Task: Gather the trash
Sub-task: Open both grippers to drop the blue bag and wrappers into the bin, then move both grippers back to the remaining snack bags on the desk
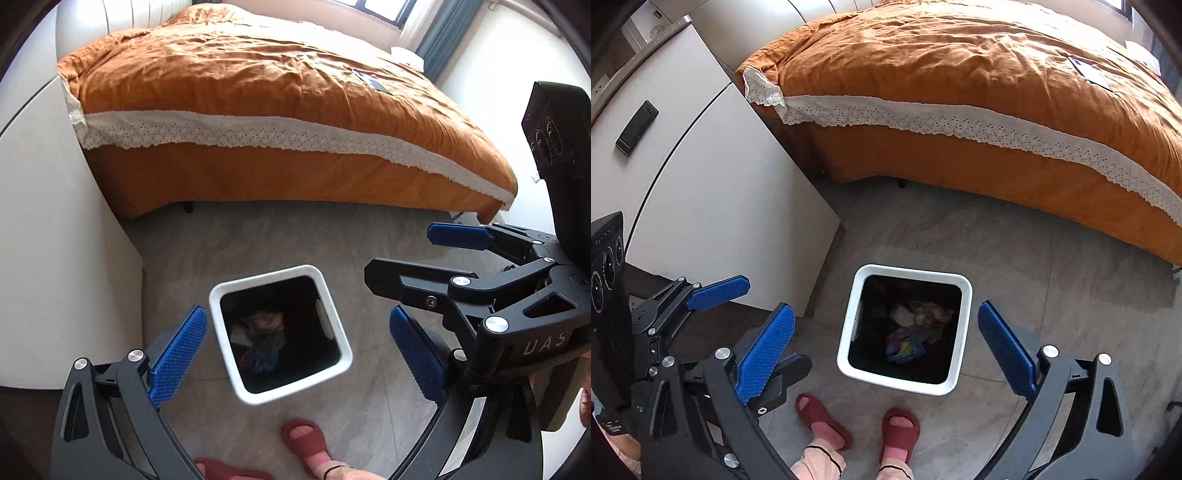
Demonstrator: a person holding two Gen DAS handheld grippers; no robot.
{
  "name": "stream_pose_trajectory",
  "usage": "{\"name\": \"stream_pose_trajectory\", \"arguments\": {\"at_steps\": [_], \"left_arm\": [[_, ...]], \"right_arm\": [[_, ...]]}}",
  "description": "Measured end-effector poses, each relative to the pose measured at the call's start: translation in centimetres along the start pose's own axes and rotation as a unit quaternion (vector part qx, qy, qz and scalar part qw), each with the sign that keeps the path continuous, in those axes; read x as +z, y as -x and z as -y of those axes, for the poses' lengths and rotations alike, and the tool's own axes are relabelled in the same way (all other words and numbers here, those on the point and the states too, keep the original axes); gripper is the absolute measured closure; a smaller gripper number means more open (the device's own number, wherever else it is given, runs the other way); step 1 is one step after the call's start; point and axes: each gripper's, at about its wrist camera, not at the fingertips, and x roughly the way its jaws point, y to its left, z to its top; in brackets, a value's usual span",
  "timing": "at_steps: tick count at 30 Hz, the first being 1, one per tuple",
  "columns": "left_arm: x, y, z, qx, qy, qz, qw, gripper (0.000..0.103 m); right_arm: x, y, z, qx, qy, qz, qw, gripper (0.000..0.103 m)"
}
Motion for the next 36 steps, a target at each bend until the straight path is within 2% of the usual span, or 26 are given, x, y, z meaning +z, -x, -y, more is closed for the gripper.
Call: {"name": "stream_pose_trajectory", "arguments": {"at_steps": [5, 11, 18, 23, 31, 36], "left_arm": [[1.0, 3.4, 0.8, 0.002, 0.000, 0.011, 0.9999, 0.005], [2.9, 10.0, 1.6, 0.015, 0.025, 0.048, 0.9984, 0.005], [4.5, 18.5, 2.5, 0.046, 0.046, 0.102, 0.9927, 0.005], [5.1, 23.8, 3.2, 0.084, 0.045, 0.133, 0.9865, 0.005], [4.6, 32.3, 2.6, 0.150, 0.068, 0.185, 0.9689, 0.005], [2.7, 37.7, 0.3, 0.205, 0.108, 0.216, 0.9484, 0.005]], "right_arm": [[1.1, 3.1, -1.1, 0.013, 0.002, 0.014, 1.000, 0.004], [2.7, 9.0, -3.8, 0.029, 0.022, 0.052, 0.998, 0.004], [4.6, 16.1, -7.2, 0.047, 0.063, 0.109, 0.991, 0.004], [5.7, 20.7, -9.5, 0.067, 0.087, 0.146, 0.983, 0.004], [7.7, 25.1, -14.6, 0.102, 0.148, 0.181, 0.967, 0.004], [8.1, 26.4, -19.4, 0.137, 0.194, 0.185, 0.954, 0.004]]}}
